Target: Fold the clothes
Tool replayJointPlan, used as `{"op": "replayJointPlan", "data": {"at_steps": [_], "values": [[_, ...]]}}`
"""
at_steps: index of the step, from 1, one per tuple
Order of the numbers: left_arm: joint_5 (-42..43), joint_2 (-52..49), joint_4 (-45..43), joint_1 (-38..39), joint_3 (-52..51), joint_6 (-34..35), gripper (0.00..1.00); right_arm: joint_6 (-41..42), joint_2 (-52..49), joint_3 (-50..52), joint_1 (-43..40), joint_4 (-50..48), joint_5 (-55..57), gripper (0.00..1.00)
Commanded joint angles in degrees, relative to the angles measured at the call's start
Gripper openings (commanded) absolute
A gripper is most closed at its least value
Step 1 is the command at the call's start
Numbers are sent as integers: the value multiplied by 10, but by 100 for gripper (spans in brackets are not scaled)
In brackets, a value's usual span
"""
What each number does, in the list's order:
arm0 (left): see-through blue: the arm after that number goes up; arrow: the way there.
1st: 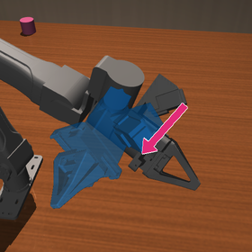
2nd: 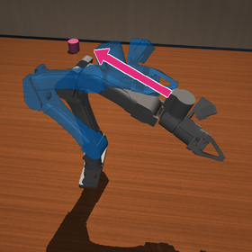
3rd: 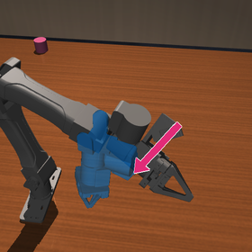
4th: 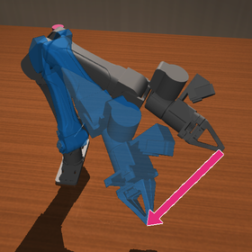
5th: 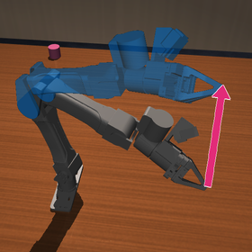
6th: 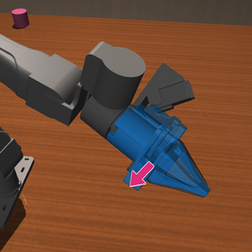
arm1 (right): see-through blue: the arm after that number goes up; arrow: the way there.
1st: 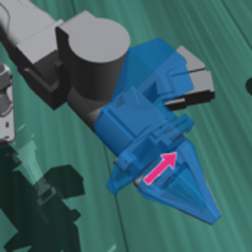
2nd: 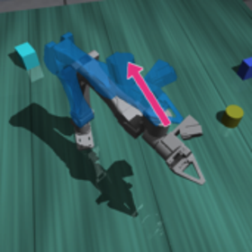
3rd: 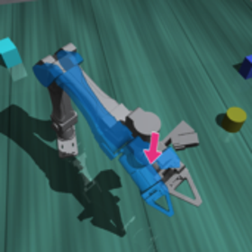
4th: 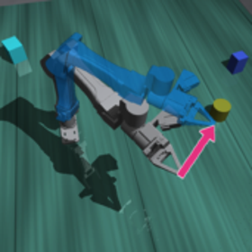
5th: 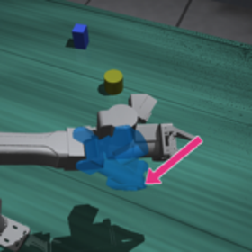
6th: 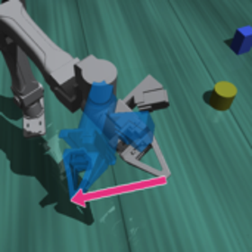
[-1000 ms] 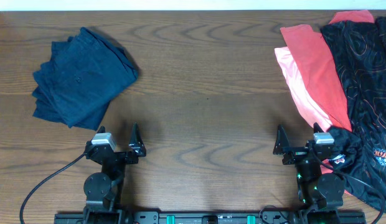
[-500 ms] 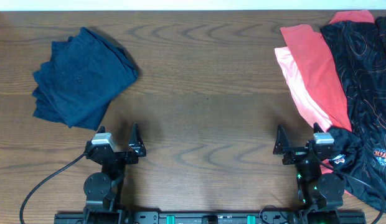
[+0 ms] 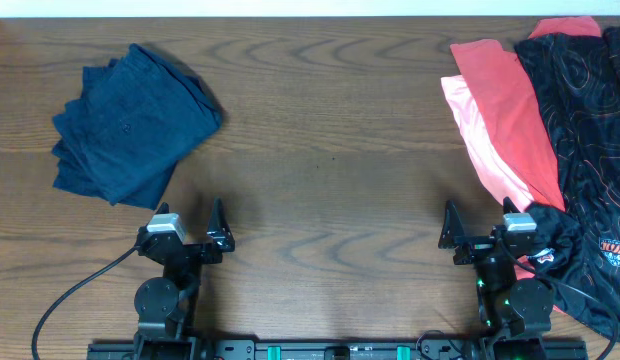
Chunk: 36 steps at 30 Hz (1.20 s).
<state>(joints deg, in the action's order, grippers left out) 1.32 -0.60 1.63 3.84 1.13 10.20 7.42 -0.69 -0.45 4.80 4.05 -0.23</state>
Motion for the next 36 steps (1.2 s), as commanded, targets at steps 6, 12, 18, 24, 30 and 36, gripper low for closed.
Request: {"op": "replayJointPlan", "data": {"at_steps": [6,12,18,24,30,36], "values": [[-5,4,22,-3,-9,-11,98,9,3,1,-8,2,0,99],[-4,3,22,-3,2,-11,98,9,3,-10,-8,19,34,99],[-4,-40,63,-3,63,-12,98,9,-24,-74,-8,93,76,99],[-4,-171,178,-3,182,-12,98,9,-152,-184,-8,167,131,99],[-5,-344,299,-3,335,-12,98,9,-366,-336,-12,270,133,99],[-5,-468,387,-3,453,-12,98,11,-524,-471,-18,349,104,99]]}}
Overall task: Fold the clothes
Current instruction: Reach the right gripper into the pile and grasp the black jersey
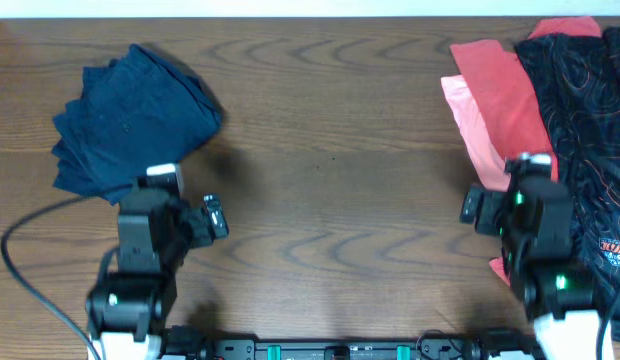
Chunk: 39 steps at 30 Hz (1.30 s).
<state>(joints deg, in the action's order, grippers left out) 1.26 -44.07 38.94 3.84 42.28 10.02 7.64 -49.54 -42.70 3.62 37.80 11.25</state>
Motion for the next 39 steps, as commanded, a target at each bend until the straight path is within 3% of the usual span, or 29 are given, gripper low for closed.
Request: {"op": "replayJointPlan", "data": {"at_steps": [1,3,6,9,16,22,24,26,29,32,39], "values": [[-4,-44,14,-3,48,-10,98,9,-51,-59,-8,14,-4,99],[-4,-57,9,-3,50,-10,98,29,-75,-68,-21,12,42,99],[-4,-67,9,-3,50,-10,98,153,-113,-67,-79,32,140,99],[-4,-68,9,-3,50,-10,98,217,-162,-67,-165,46,146,99],[-4,-67,9,-3,50,-10,98,223,-276,-67,-307,16,80,91],[-4,-67,9,-3,50,-10,98,223,-358,-67,-335,-7,56,83],[-4,-67,9,-3,50,-10,98,223,-375,-67,-334,-8,48,73],[-4,-67,9,-3,50,-10,98,223,-385,-67,-335,-10,50,56],[-4,-67,9,-3,50,-10,98,223,-386,-67,-335,-23,54,38],[-4,-67,9,-3,50,-10,98,224,-385,-67,-335,-25,54,1],[-4,-67,9,-3,50,-10,98,213,-333,-111,-334,13,50,1]]}}
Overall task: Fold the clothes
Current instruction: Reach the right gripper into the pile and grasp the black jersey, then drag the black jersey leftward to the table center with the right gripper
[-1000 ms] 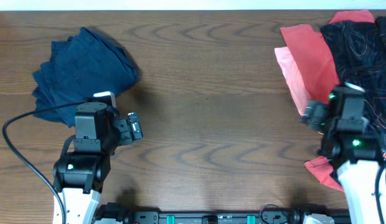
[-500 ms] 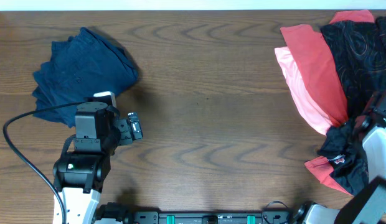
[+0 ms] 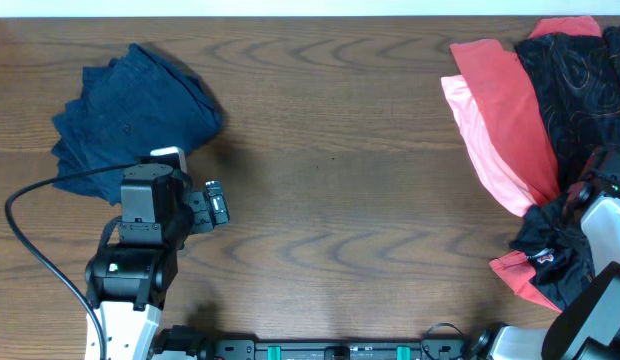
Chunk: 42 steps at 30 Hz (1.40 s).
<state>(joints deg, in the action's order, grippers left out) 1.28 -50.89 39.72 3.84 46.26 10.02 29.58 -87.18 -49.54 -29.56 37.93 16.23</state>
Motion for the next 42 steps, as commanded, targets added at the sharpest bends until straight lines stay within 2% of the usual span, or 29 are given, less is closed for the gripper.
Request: {"op": "replayJointPlan", "data": {"at_steps": [1,3,6,10,13,15,19,24,29,33,36,37,38,39,40,41,42], "values": [[-4,1,1,-3,10,-10,98,-16,54,-56,-3,18,-5,1],[-4,1,0,-3,10,-10,98,-58,85,-95,-2,37,-35,1],[-4,1,0,-3,10,-10,98,-148,131,-153,6,58,-143,1],[-4,1,0,-3,10,-10,98,-283,181,-191,49,85,-393,1],[-4,1,0,-3,10,-10,98,-318,212,-191,112,90,-539,1],[-4,1,1,-3,10,-10,98,-321,225,-191,170,88,-590,1],[-4,1,1,-3,10,-10,98,-314,226,-189,300,87,-588,1],[-4,1,0,-3,10,-10,98,-266,199,-185,463,65,-491,1],[-4,1,0,-3,10,-10,98,-266,148,-185,603,-40,-430,1],[-4,1,1,-3,10,-10,98,-223,105,-185,668,-125,-334,1],[-4,1,1,-3,10,-10,98,-179,71,-185,693,-153,-216,2],[-4,1,1,-3,10,-9,98,-154,63,-185,693,-152,-168,5],[-4,1,1,-3,10,-9,98,-126,57,-185,692,-149,-113,16],[-4,1,1,-3,10,-9,98,-103,54,-185,689,-145,-68,34],[-4,1,0,-3,10,-9,98,-83,53,-185,683,-140,-30,63],[-4,1,0,-3,10,-9,98,-80,55,-186,676,-137,-8,78],[-4,1,1,-3,10,0,98,-80,60,-186,668,-134,5,87]]}}
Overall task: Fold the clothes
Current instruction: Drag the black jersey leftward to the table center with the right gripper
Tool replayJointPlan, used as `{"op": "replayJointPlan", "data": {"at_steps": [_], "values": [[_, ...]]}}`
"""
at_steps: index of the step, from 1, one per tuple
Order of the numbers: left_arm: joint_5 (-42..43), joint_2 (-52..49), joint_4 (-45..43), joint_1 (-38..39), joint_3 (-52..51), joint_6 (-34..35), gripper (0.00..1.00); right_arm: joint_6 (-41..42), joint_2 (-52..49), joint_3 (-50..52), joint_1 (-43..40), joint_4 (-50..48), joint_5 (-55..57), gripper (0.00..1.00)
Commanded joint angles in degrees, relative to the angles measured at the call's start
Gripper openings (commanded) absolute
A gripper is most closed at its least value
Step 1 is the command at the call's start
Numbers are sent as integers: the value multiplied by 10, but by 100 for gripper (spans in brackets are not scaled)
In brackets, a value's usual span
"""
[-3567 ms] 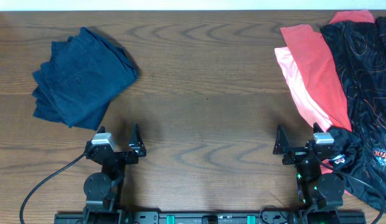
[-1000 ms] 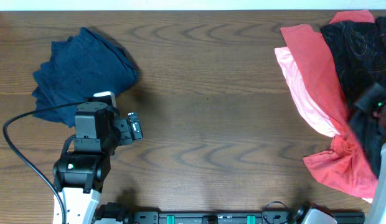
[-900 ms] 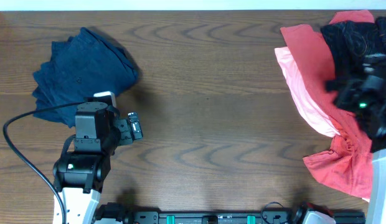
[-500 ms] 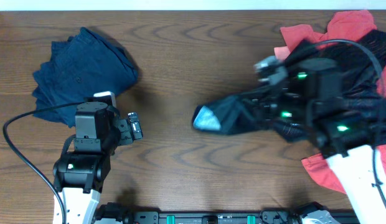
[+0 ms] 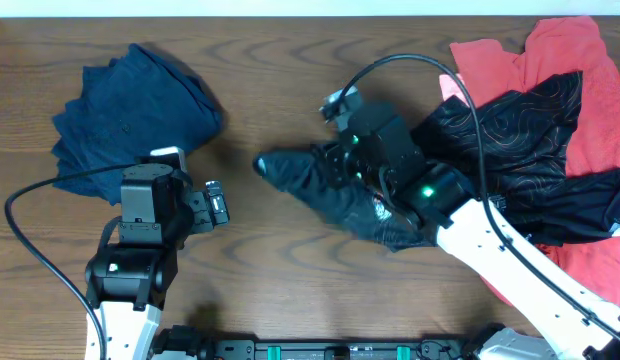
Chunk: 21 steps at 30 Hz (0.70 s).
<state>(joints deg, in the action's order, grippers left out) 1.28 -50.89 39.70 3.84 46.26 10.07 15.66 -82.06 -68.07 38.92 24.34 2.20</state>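
Observation:
A black patterned garment (image 5: 510, 130) stretches from the pile at the right across to the table's middle, its leading tip (image 5: 268, 166) on the wood. My right gripper (image 5: 336, 166) is over that leading end, shut on the cloth, with its arm reaching in from the lower right. A red garment (image 5: 565, 45) lies under and behind the black one. My left gripper (image 5: 218, 205) hovers at the left, just below a dark blue garment (image 5: 130, 120); its jaws cannot be made out.
The dark blue garment lies bunched at the back left. A pink piece (image 5: 451, 88) peeks out beside the red one. The brown wooden table (image 5: 320, 60) runs across the view. The left arm's cable (image 5: 30, 210) loops at the left.
My right arm was at the far right edge by the pile. It is now at the table's middle with the black garment pulled leftward along with it. The left arm has not moved.
Both arms first rested at the front edge. Then both were raised, the left toward the blue garment, the right beside the red one. The right then stood at the pile's right edge, and now holds the black garment at centre.

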Motion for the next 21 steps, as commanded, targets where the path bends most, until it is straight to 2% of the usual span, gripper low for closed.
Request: {"op": "replayJointPlan", "data": {"at_steps": [1,4,7,9,14,21], "values": [[-3,1,1,-3,10,23,98,59,16,-1,-30,9,158,97],[38,-1,-5,-2,9,91,98,60,41,-1,-71,43,169,99],[125,-16,-25,2,8,108,98,63,70,-1,-129,103,169,99],[155,-38,-33,13,8,123,98,76,87,-1,-173,152,169,99],[193,-116,-48,68,8,162,98,81,113,-1,-264,247,168,99],[204,-264,-66,170,8,294,98,79,120,-1,-339,324,168,99]]}}
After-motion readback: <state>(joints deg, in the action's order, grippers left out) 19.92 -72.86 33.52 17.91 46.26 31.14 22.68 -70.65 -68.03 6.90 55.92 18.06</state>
